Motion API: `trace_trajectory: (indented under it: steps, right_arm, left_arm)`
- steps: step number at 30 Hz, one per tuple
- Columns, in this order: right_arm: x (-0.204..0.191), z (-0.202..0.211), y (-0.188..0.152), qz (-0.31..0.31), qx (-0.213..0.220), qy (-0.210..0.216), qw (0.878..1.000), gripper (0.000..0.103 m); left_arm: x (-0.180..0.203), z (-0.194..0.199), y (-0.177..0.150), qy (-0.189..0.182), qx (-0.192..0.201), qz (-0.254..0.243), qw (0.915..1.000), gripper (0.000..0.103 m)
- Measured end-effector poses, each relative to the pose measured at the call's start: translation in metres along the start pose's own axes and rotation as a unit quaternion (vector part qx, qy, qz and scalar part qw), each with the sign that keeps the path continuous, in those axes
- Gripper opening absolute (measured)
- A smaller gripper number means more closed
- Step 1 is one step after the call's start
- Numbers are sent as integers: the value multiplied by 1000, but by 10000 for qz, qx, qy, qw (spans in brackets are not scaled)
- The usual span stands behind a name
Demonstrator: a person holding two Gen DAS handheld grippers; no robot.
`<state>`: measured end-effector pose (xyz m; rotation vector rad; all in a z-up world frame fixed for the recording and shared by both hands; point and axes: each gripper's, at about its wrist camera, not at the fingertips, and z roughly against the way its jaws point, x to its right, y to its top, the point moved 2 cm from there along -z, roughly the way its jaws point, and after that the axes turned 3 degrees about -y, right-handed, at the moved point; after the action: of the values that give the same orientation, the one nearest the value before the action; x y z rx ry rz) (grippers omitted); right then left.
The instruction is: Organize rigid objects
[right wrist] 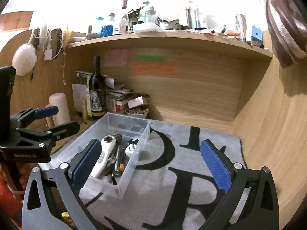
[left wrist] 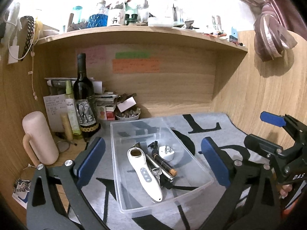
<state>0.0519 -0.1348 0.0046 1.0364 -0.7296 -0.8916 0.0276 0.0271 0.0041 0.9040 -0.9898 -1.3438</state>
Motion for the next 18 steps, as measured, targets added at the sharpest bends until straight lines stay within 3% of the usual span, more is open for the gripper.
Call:
trace_trajectory:
  steps: [18]
  right_arm:
    - [5,4,-10,-361,97,-222,9991,103]
  left_arm:
    - [6,1,-6,-126,308,-110,9994,102]
